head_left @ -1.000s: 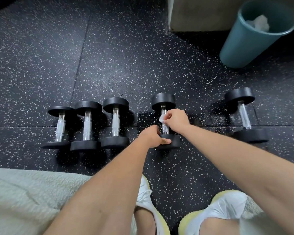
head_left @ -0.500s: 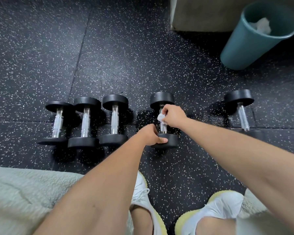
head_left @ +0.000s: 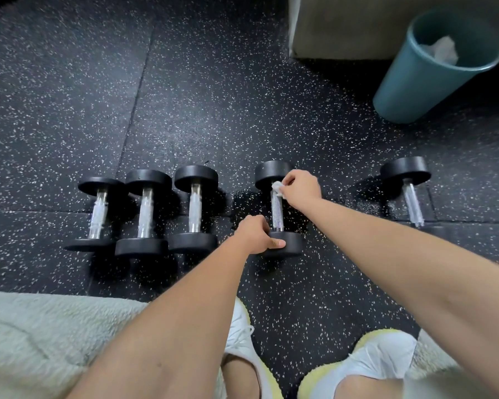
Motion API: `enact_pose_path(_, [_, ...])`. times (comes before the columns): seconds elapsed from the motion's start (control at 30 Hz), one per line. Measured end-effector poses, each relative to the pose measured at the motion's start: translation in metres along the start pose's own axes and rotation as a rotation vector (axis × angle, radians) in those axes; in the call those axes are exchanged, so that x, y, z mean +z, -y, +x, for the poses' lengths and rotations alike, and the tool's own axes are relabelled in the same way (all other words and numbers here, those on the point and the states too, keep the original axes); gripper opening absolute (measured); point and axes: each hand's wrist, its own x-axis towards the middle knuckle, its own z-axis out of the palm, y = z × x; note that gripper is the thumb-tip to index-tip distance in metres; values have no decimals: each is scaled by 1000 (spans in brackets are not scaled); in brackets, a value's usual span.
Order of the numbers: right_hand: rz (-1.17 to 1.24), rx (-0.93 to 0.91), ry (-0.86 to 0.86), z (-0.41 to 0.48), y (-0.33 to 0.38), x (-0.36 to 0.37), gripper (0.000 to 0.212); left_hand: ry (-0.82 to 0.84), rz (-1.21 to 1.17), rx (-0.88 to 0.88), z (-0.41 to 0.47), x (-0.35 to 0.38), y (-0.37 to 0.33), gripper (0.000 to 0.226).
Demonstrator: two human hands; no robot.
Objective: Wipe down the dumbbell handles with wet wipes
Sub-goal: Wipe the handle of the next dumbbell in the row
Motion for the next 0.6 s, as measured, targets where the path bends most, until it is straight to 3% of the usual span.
enact_pose_path(0.17, [112,57,-156,-16,0,29,7,-10,-114,16,0,3,6,48])
enact_pose_path(0.33, [18,-28,-40,-18,-21,27,9,41,-132,18,3,-2,14,35])
enact_pose_path(0.6, [176,102,-180,-8,10,39,12,-21,-134,-22,-5,2,20,31])
